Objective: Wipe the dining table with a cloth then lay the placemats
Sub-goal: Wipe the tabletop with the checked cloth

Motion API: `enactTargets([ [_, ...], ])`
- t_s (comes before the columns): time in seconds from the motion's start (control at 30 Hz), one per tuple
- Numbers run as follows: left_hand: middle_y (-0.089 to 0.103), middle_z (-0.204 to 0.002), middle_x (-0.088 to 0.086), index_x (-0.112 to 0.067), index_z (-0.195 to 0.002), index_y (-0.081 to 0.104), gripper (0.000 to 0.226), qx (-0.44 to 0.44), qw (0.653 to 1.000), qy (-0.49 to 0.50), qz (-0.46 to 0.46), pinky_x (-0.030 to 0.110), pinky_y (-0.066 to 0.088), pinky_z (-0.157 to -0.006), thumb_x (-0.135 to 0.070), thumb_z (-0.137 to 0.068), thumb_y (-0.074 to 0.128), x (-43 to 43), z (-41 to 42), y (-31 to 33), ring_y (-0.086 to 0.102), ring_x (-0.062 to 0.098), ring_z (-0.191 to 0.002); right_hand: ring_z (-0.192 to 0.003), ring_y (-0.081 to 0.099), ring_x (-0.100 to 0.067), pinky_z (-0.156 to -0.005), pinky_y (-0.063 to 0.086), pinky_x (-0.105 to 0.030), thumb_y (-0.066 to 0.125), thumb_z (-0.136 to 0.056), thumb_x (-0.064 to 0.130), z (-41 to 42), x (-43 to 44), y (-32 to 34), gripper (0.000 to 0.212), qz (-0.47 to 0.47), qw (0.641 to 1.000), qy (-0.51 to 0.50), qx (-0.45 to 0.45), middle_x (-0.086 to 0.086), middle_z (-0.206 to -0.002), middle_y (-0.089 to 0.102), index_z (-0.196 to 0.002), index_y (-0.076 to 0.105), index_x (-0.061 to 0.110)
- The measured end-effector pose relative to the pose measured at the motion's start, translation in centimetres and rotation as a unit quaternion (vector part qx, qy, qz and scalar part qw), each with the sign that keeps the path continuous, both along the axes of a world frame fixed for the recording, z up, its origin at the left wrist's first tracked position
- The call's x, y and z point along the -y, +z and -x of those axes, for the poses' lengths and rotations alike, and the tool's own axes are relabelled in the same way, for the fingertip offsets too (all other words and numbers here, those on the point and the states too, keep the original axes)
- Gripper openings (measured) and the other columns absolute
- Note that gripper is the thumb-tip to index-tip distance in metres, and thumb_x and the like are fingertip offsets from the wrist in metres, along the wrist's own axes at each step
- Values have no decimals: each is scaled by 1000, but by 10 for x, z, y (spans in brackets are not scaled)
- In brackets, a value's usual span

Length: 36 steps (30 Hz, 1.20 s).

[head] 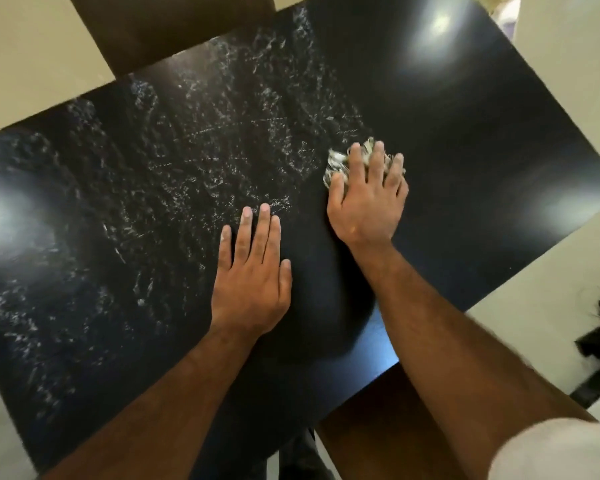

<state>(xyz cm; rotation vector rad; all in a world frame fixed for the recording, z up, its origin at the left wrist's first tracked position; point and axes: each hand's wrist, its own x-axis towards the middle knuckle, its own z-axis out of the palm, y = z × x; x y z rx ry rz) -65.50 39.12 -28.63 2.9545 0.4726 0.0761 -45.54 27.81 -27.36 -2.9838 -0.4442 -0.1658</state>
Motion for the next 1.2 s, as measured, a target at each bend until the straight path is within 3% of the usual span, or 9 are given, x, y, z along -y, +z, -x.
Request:
enactTargets([
  [0.17, -3, -187, 13, -4, -177, 10, 75, 30, 999, 21, 17, 62, 16, -137, -39, -114, 30, 1, 3, 1, -3, 32, -174, -167, 27, -46, -128, 32, -61, 35, -115, 55, 33, -32, 0, 64, -1, 992, 129, -3, -12, -181, 34, -171, 44, 27],
  [0.33, 0, -188, 11, -6, -177, 12, 72, 62, 996, 55, 38, 61, 16, -138, -34, -113, 29, -2, 17, 10, -1, 31, -174, -172, 15, -40, -131, 28, -57, 32, -117, 58, 108, -5, 0, 64, 19, 974, 222, -36, -6, -186, 24, -175, 35, 31],
  [0.43, -3, -188, 10, -7, -178, 10, 74, 42, 996, 76, 23, 62, 15, -138, -37, -114, 31, -6, 51, 10, -2, 32, -174, -172, 17, -39, -128, 33, -58, 34, -115, 59, 125, 33, 2, 66, 21, 978, 205, -23, -6, -185, 23, -175, 35, 31],
  [0.53, -3, -188, 9, -9, -178, 11, 76, 19, 994, 103, 10, 63, 12, -138, -42, -113, 34, -10, 115, 4, -2, 33, -174, -169, 25, -44, -124, 37, -60, 35, -115, 57, 117, 51, 5, 69, 34, 993, 109, -8, -10, -184, 28, -177, 31, 25],
  [0.67, -1, -188, 10, -9, -178, 14, 75, 8, 985, 171, -7, 63, 8, -138, -44, -114, 32, -14, 171, 1, 0, 34, -174, -166, 30, -49, -125, 37, -61, 28, -117, 58, 102, 13, 5, 78, 5, 1000, -5, -8, -17, -181, 34, -177, 25, 9],
  [0.87, -2, -188, 11, -8, -178, 11, 74, 13, 984, 175, -10, 63, 11, -138, -40, -115, 31, -14, 168, -4, -2, 33, -174, -169, 23, -45, -128, 32, -61, 36, -114, 57, 165, -48, 1, 78, 3, 983, 180, -25, -13, -183, 29, -176, 30, 11],
  [1.0, 1, -188, 11, -7, -178, 12, 73, 25, 981, 194, -7, 64, 14, -137, -36, -114, 33, -12, 180, 0, 0, 33, -174, -173, 14, -38, -132, 28, -58, 32, -115, 58, 221, -19, 0, 76, 11, 960, 275, -59, -8, -186, 21, -177, 28, 16],
  [1.1, 0, -188, 11, -7, -178, 14, 72, 10, 977, 213, 0, 64, 13, -137, -42, -116, 29, -18, 200, 1, -1, 33, -174, -175, 6, -33, -133, 27, -58, 29, -114, 63, 228, 25, 0, 79, 44, 956, 281, -78, -3, -189, 9, -180, 16, 22],
  [1.2, -2, -188, 11, -8, -178, 14, 74, -2, 971, 239, 8, 64, 12, -137, -46, -116, 25, -24, 231, -1, -2, 32, -174, -174, 10, -37, -130, 29, -61, 31, -113, 65, 209, 47, 6, 82, 65, 974, 202, -80, -5, -188, 10, -180, 12, 21],
])
